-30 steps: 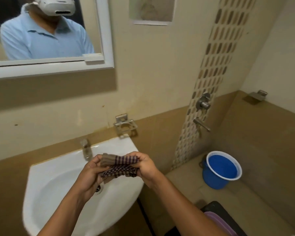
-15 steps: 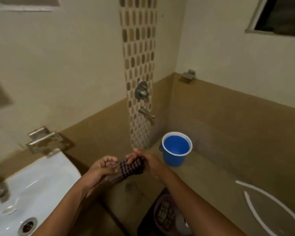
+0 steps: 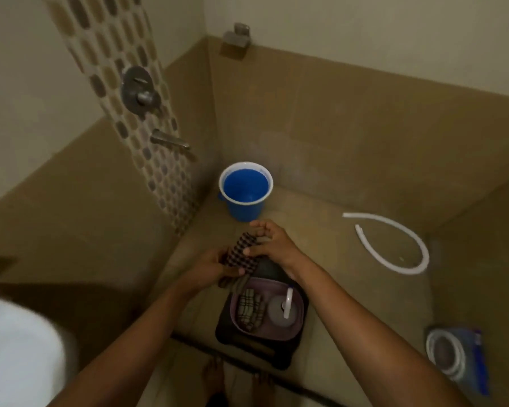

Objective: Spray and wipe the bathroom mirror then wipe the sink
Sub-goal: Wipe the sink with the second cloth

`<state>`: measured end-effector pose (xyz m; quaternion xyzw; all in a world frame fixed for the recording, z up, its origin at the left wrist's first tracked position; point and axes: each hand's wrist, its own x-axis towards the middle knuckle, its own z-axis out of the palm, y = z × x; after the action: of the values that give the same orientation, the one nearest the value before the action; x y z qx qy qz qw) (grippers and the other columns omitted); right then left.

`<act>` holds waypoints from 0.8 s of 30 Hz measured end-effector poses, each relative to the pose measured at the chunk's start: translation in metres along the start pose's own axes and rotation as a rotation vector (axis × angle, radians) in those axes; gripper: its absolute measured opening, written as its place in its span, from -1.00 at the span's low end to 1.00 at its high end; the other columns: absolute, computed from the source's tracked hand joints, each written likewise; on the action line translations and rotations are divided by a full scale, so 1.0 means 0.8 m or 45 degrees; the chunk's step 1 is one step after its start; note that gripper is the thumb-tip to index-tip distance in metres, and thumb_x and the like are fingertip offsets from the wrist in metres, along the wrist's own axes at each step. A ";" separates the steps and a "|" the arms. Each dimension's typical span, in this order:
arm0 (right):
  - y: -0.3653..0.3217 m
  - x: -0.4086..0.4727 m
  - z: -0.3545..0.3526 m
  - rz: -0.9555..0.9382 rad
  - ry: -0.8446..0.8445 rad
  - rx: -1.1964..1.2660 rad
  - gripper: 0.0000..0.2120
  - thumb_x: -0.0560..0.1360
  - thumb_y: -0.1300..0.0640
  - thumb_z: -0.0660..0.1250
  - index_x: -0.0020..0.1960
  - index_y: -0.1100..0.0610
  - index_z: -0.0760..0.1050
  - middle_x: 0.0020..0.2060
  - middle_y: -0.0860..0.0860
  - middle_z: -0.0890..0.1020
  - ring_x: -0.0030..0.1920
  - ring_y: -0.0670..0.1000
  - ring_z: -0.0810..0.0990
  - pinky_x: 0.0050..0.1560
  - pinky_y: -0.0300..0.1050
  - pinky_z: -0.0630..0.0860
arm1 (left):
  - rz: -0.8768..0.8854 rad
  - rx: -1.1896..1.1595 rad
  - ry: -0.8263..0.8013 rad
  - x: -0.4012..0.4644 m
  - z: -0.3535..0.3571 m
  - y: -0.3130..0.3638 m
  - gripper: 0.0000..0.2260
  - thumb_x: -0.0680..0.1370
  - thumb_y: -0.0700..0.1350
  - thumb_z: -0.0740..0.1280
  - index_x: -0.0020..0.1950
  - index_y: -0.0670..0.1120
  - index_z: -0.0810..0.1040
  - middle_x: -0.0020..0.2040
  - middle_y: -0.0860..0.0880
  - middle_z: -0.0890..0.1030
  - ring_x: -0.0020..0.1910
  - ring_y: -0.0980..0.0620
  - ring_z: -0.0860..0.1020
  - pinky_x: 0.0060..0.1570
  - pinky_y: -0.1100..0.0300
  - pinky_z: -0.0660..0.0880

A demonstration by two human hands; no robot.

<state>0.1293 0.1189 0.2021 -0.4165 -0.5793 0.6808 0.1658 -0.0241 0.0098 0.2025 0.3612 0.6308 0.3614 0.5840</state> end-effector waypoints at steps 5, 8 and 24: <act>0.069 -0.011 -0.006 0.335 0.172 0.560 -0.44 0.41 0.18 0.52 0.35 0.14 0.42 0.20 0.10 0.62 0.13 0.07 0.65 0.11 -0.01 0.59 | -0.070 -0.093 -0.040 0.047 0.024 -0.034 -0.77 0.50 -0.38 0.39 0.09 -0.15 0.55 -0.25 0.11 0.71 -0.28 0.22 0.65 -0.33 0.36 0.51; 0.116 -0.020 0.018 0.463 0.162 0.627 -0.71 0.49 0.09 0.45 0.18 0.12 0.59 0.07 0.08 0.69 0.09 0.07 0.65 0.03 -0.06 0.56 | -0.129 -0.129 -0.068 0.065 0.030 -0.068 -0.76 0.50 -0.39 0.38 0.07 -0.10 0.58 -0.13 0.07 0.71 -0.17 0.18 0.67 -0.22 0.32 0.55; 0.261 0.018 0.080 0.779 0.748 -0.221 -0.72 0.59 0.29 0.21 0.28 0.27 0.46 0.18 0.18 0.58 0.23 0.16 0.52 0.14 -0.17 0.39 | -0.464 0.266 -0.042 0.121 0.047 -0.241 -0.67 0.41 -0.19 0.51 0.15 -0.19 0.62 0.03 -0.12 0.67 0.07 -0.14 0.63 0.12 -0.04 0.57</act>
<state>0.1254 0.0303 0.0021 -0.7576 -0.4125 0.4997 0.0784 0.0017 0.0043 -0.0148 0.3055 0.7101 0.1763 0.6094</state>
